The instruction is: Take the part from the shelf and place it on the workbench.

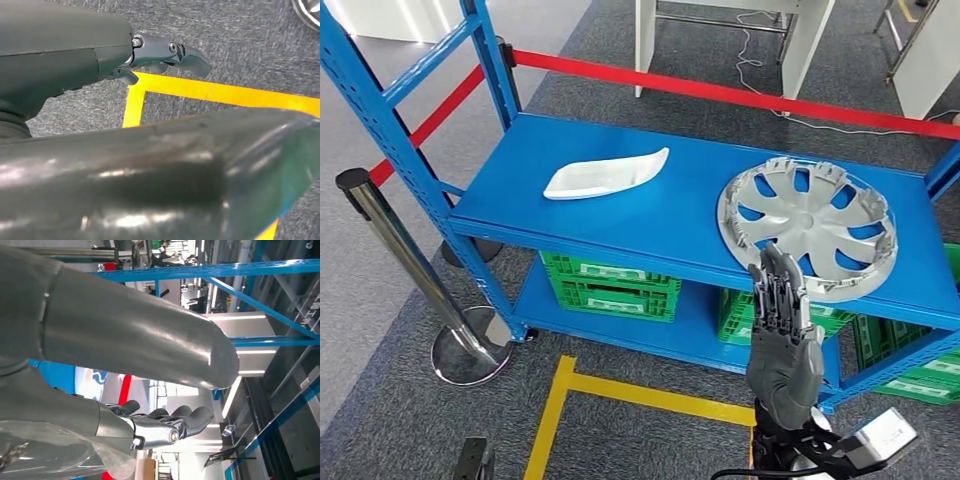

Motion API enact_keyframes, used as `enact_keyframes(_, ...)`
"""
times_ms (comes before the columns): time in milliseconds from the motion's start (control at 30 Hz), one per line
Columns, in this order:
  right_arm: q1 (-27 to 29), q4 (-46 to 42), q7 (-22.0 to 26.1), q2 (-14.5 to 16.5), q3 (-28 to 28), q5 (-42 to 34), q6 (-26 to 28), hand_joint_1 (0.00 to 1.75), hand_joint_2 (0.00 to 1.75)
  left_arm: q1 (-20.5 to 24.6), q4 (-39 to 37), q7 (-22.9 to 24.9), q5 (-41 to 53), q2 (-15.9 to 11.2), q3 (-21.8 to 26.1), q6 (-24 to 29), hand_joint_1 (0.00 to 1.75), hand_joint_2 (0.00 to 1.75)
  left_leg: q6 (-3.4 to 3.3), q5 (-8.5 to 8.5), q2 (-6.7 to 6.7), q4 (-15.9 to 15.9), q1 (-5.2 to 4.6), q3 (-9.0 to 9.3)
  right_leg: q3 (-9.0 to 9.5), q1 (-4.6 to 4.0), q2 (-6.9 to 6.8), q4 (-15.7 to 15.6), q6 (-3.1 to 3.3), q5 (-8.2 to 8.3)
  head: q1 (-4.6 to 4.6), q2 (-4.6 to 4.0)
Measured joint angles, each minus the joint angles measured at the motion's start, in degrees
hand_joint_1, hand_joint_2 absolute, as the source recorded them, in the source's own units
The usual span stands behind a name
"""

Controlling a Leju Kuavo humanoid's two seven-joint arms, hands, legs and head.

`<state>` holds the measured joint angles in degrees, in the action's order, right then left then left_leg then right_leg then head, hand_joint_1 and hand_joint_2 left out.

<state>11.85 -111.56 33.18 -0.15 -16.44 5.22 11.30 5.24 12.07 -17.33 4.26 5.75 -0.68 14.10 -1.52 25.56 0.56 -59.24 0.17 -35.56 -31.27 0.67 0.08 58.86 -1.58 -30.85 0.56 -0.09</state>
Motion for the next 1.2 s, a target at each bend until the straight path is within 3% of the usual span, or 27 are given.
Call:
enact_keyframes(100,0.0,0.0,0.0,0.0,0.0,0.0,0.0,0.0,0.0,0.0,0.0,0.0,0.0,0.0,0.0,0.0,0.0,0.0,1.04,0.03,0.04,0.1,0.14,0.16,0.47,-0.3,0.02,-1.1,0.73,0.62,-0.03,0.0)
enact_keyframes(167,0.0,0.0,0.0,0.0,0.0,0.0,0.0,0.0,0.0,0.0,0.0,0.0,0.0,0.0,0.0,0.0,0.0,0.0,1.74,1.05,-0.02,-1.0,0.27,-0.2,1.08,-0.1,-0.11,-1.7,1.39,1.18,-0.11,0.0)
enact_keyframes(200,0.0,0.0,-0.1,0.0,0.0,0.0,0.0,0.0,0.0,0.0,0.0,0.0,0.0,-0.1,0.0,-0.1,0.0,0.0,2.05,2.44,-0.06,-3.0,0.32,-0.95,1.4,0.07,-0.2,-2.0,1.62,1.43,-0.19,0.0)
enact_keyframes(300,0.0,0.0,-0.3,0.0,0.0,0.1,-0.2,0.0,0.0,-0.1,0.0,0.0,0.0,-0.1,0.0,-0.2,0.0,0.0,2.82,7.44,-0.12,-13.0,0.59,-5.02,1.49,0.11,-0.36,-2.1,1.83,1.48,-0.26,0.0)
enact_keyframes(333,0.0,0.1,-0.3,0.0,0.0,0.1,-0.3,0.0,0.0,-0.1,0.0,0.0,0.0,-0.1,0.0,-0.2,0.0,0.0,2.98,7.76,-0.13,-14.8,0.65,-5.72,1.53,0.11,-0.36,-2.0,1.83,1.42,-0.26,0.0)
enact_keyframes(367,0.0,0.1,-0.3,0.0,0.0,0.1,-0.3,0.0,0.0,-0.1,0.0,0.0,0.0,-0.1,0.0,-0.3,0.0,0.0,3.07,6.94,-0.13,-14.4,0.72,-5.43,1.61,0.12,-0.33,-2.0,1.77,1.33,-0.26,0.0)
enact_keyframes(400,0.0,0.1,-0.4,0.0,0.0,0.1,-0.3,0.0,0.0,-0.2,0.0,0.0,0.0,-0.2,0.0,-0.3,0.0,0.0,3.1,5.21,-0.15,-11.9,0.81,-4.15,1.77,0.15,-0.28,-2.0,1.68,1.19,-0.26,0.0)
enact_keyframes(467,0.0,0.1,-0.4,0.0,0.0,0.1,-0.4,0.0,0.0,-0.1,0.0,-0.1,0.0,-0.2,0.0,-0.4,0.0,0.0,2.94,1.93,-0.19,-4.5,0.86,-0.45,2.08,0.06,-0.2,-1.7,1.22,0.7,-0.29,-0.01)
enact_keyframes(500,-0.1,0.1,-0.4,0.0,0.0,0.1,-0.4,0.0,0.0,0.0,0.0,-0.2,-0.1,-0.2,0.0,-0.5,0.0,0.0,2.64,1.28,-0.19,-1.8,0.82,0.85,2.09,-0.02,-0.16,-1.6,0.9,0.48,-0.29,-0.01)
enact_keyframes(533,-0.1,0.1,-0.4,0.0,0.0,0.1,-0.5,0.0,0.0,0.0,0.0,-0.3,-0.1,-0.2,0.0,-0.5,0.0,0.0,2.3,1.28,-0.17,-0.4,0.71,1.49,2.02,-0.09,-0.15,-1.5,0.55,0.32,-0.24,-0.01)
enact_keyframes(667,-0.3,0.1,-0.4,0.0,-0.2,0.2,-0.6,0.0,0.0,0.0,0.0,-0.4,-0.1,-0.2,0.1,-0.7,0.0,0.0,0.71,1.73,-0.13,0.2,0.6,1.74,1.48,0.08,-0.15,-0.7,-0.67,-0.67,0.02,0.0)
enact_keyframes(733,-0.4,0.1,-0.5,0.0,-0.3,0.3,-0.7,0.0,0.0,0.1,0.0,-0.4,-0.1,-0.2,0.2,-0.8,0.0,0.0,0.09,1.75,-0.15,0.4,0.73,1.93,-1.23,0.14,-0.15,4.4,-0.97,-3.36,0.28,0.0)
enact_keyframes(800,-0.4,0.2,-0.5,0.0,-0.3,0.5,-0.7,0.0,0.0,0.1,0.0,-0.4,0.0,-0.1,0.2,-1.0,0.0,0.0,-0.24,1.9,-0.17,0.4,0.62,1.94,-5.59,0.12,-0.15,12.2,-1.06,-6.16,0.45,0.0)
enact_keyframes(833,-0.3,0.2,-0.6,0.0,-0.3,0.6,-0.7,0.0,0.0,0.0,0.0,-0.4,0.0,-0.1,0.2,-1.0,0.0,0.0,-0.31,1.97,-0.18,0.4,0.56,1.99,-7.22,0.12,-0.15,14.8,-1.05,-6.43,0.45,0.0)
enact_keyframes(867,-0.3,0.2,-0.6,0.0,-0.3,0.6,-0.7,0.0,0.0,0.0,0.0,-0.4,0.0,-0.1,0.2,-1.0,0.0,0.0,-0.36,2.07,-0.16,0.4,0.52,2.09,-7.89,0.1,-0.15,15.2,-1.0,-5.55,0.46,0.0)
enact_keyframes(933,-0.3,0.2,-0.6,0.0,-0.3,0.7,-0.7,0.0,0.0,0.0,0.0,-0.4,0.0,-0.1,0.2,-1.2,0.0,0.0,-0.26,2.35,-0.07,0.4,0.5,2.51,-5.94,0.1,-0.17,9.4,-0.69,-1.07,0.48,0.0)
enact_keyframes(1000,-0.4,0.2,-0.6,0.0,-0.4,0.7,-0.8,0.0,0.0,0.0,0.0,-0.4,0.0,0.0,0.2,-1.4,0.0,0.0,0.14,2.68,0.01,0.3,0.31,2.79,-2.78,-0.03,-0.15,2.3,-0.32,1.97,0.49,0.0)
enact_keyframes(1033,-0.4,0.2,-0.6,0.0,-0.4,0.8,-0.9,0.0,0.0,0.0,0.0,-0.4,0.0,0.0,0.2,-1.4,0.0,0.0,0.42,2.77,0.02,0.3,0.21,2.78,-1.91,-0.1,-0.1,0.5,-0.15,2.34,0.46,0.0)
enact_keyframes(1133,-0.4,0.2,-0.9,0.0,-0.5,1.4,-0.9,0.0,0.0,0.1,0.0,-0.3,0.1,0.0,0.3,-1.1,0.0,0.0,1.33,2.81,-0.05,0.4,0.19,2.83,-1.35,-0.14,0.12,-0.4,0.53,2.16,0.45,0.0)
enact_keyframes(1200,-0.5,0.2,-1.2,0.0,-0.6,2.3,-0.9,0.0,0.0,0.2,0.0,-0.3,0.1,-0.1,0.3,-1.0,0.0,0.0,1.94,4.12,-0.12,-1.5,0.23,2.26,-0.77,0.08,0.0,-0.8,1.16,2.16,0.2,0.0)
